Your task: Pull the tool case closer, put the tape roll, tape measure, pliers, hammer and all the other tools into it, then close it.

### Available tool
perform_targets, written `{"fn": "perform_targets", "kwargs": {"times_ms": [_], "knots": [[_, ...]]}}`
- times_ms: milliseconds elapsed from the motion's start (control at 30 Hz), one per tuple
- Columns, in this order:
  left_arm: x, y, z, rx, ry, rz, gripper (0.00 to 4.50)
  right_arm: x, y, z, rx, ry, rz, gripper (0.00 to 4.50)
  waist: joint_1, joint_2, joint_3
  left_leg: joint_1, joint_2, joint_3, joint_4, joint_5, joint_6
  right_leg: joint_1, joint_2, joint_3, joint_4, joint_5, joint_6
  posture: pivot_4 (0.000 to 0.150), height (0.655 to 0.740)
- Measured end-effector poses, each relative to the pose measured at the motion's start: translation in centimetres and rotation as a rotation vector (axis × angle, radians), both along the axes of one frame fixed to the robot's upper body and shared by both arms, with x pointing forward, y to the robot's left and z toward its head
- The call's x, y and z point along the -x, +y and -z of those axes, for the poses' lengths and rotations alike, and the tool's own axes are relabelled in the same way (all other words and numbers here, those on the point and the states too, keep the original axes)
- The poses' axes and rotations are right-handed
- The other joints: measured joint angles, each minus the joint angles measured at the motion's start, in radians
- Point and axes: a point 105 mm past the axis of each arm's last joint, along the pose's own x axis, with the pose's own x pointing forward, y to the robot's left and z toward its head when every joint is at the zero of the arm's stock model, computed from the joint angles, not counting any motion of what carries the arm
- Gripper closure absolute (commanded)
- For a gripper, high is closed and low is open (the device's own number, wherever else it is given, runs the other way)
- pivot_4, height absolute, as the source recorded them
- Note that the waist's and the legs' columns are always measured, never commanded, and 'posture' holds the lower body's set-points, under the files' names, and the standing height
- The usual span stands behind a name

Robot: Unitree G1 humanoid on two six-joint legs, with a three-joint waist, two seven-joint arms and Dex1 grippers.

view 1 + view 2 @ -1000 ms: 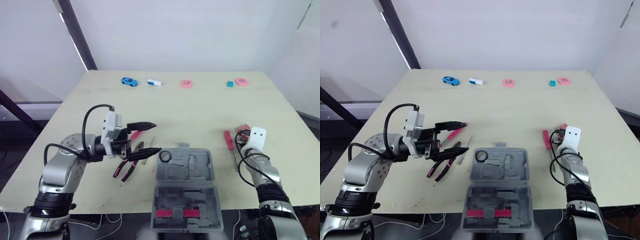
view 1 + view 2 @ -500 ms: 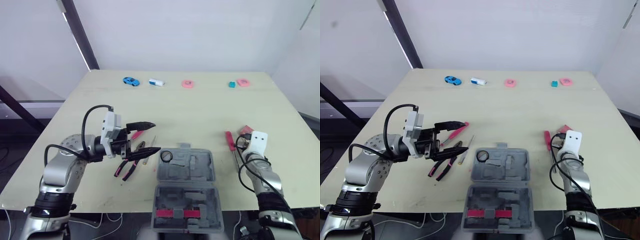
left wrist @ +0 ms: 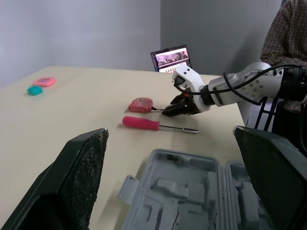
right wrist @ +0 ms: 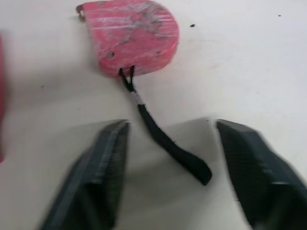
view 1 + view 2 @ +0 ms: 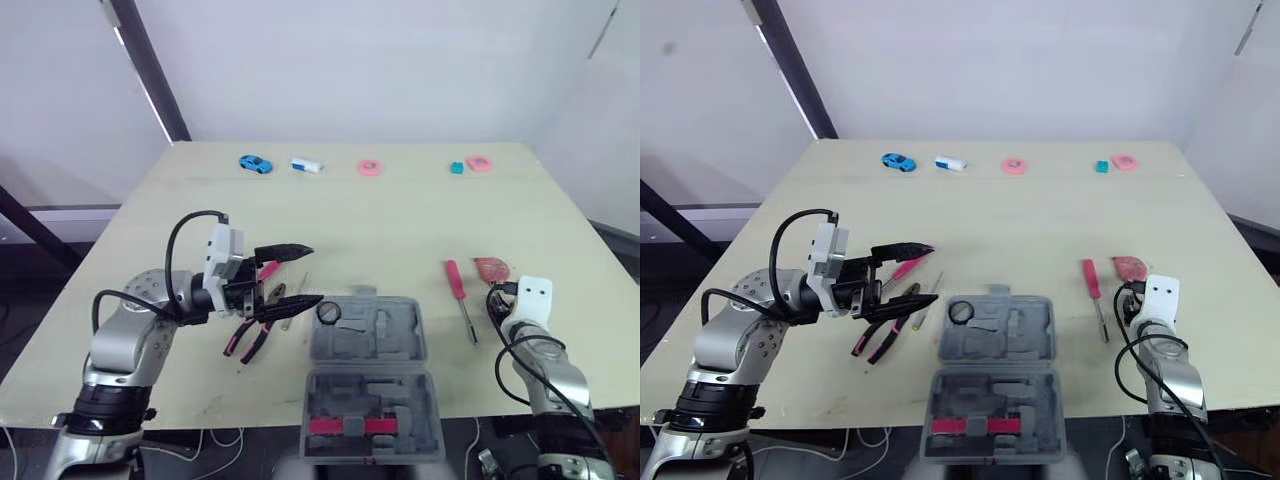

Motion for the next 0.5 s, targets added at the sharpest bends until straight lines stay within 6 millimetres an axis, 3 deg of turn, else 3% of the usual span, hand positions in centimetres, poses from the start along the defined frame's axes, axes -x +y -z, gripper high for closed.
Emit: {"fn": "perform_targets", "kwargs": {"times_ms": [367,467,500], "knots": [[0.0,-0.2,-0.1,-0.001,-0.012,0.011,0.00,-2.5,-0.1,-0.5,-0.058,-0.003,-0.138,1.39,-0.003,0.000,0.000,0.000,0.000,0.000,0.000,0.000,0.000,0.000,0.000,0.001,0.000,0.000,0.000,0.150,0.7400],[0.0,-0.2,-0.1,0.000,-0.013,0.011,0.00,-2.8,-0.3,-0.4,-0.057,-0.007,-0.151,2.18,-0.004,0.000,0.000,0.000,0.000,0.000,0.000,0.000,0.000,0.000,0.000,0.001,0.000,0.000,0.000,0.150,0.7400],[0.0,-0.2,-0.1,0.000,-0.013,0.010,0.00,-2.8,-0.3,-0.4,-0.055,-0.007,-0.150,2.70,-0.004,0.000,0.000,0.000,0.000,0.000,0.000,0.000,0.000,0.000,0.000,0.001,0.000,0.000,0.000,0.150,0.7400]]}}
